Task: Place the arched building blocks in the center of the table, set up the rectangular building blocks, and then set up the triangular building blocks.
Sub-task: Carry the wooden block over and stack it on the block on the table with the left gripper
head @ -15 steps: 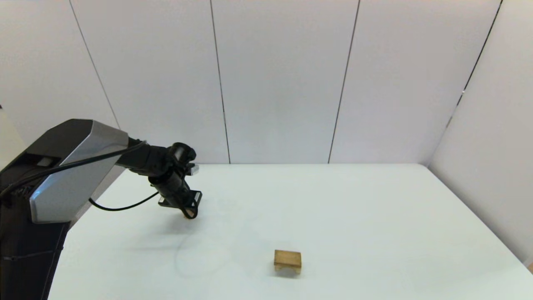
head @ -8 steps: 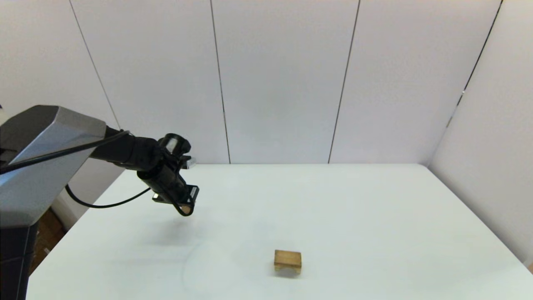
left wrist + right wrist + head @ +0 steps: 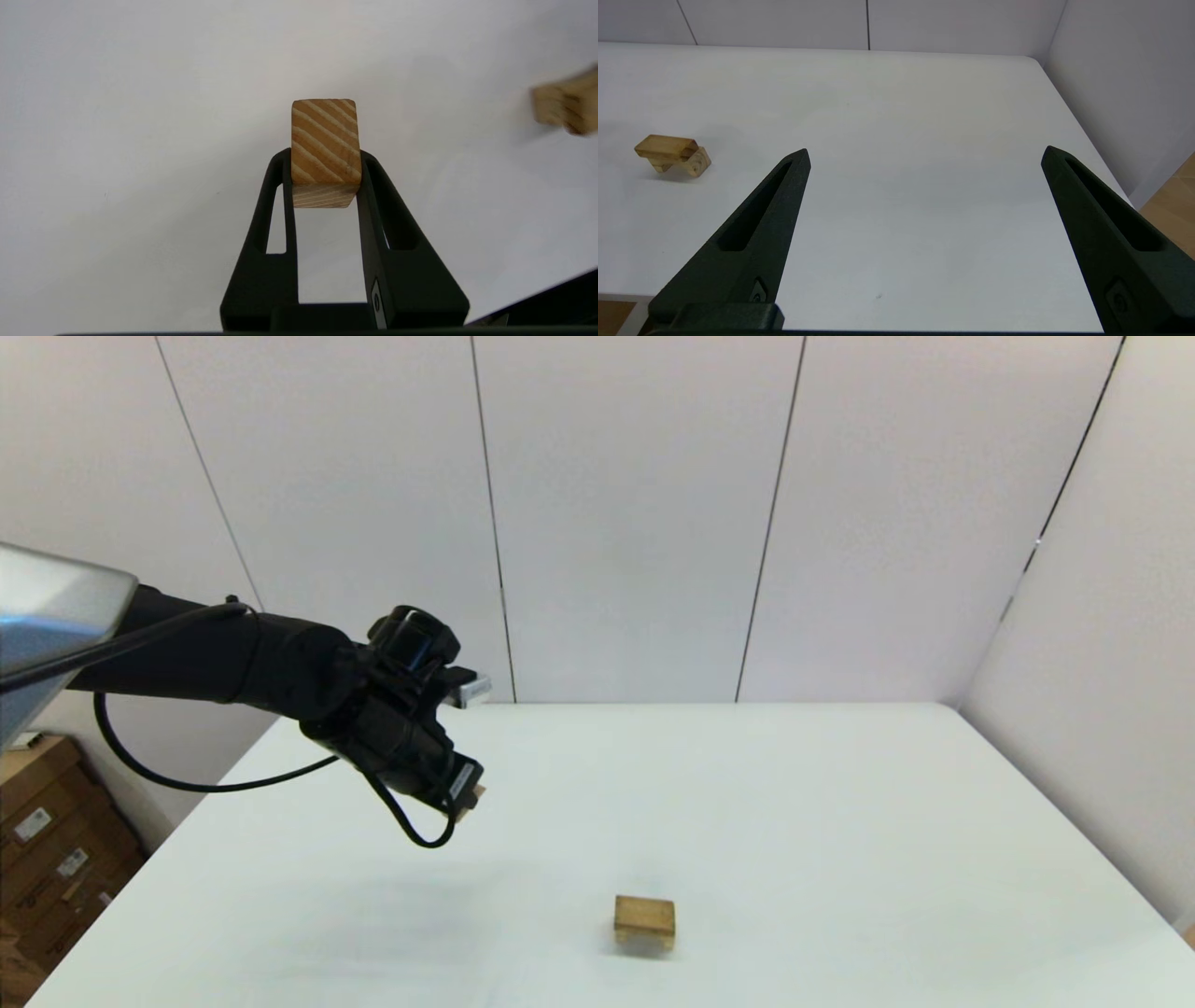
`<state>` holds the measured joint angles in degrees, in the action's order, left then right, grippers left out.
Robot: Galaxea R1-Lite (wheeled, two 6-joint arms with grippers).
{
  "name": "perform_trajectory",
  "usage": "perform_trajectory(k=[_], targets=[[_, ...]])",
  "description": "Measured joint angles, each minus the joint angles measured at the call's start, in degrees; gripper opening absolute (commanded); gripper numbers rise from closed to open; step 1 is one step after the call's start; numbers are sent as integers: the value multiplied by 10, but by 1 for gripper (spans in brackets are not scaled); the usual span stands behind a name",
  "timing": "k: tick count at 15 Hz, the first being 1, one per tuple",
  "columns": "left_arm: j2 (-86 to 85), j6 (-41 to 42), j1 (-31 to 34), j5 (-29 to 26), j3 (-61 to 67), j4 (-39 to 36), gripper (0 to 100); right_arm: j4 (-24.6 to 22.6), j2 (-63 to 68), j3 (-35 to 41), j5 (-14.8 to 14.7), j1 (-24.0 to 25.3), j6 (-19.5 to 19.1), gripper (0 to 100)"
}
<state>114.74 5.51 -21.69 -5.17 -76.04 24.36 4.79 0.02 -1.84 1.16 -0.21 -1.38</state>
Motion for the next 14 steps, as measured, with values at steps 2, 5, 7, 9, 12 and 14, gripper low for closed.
perform_trajectory(k=[2, 5, 7, 9, 12, 14], targets=[[-17, 37, -31, 0, 4, 0, 0, 0, 0, 0, 0, 0, 0, 100], [-29, 114, -72, 0, 4, 0, 0, 0, 0, 0, 0, 0, 0, 100], [-32, 158, -92, 0, 8, 2, 0, 0, 0, 0, 0, 0, 0, 100], [-31, 201, -109, -1, 10, 18, 0, 0, 0, 0, 0, 0, 0, 100], [-18, 252, -143, -1, 7, 30, 0, 0, 0, 0, 0, 0, 0, 100], [-3, 279, -162, 0, 7, 38, 0, 0, 0, 0, 0, 0, 0, 100]])
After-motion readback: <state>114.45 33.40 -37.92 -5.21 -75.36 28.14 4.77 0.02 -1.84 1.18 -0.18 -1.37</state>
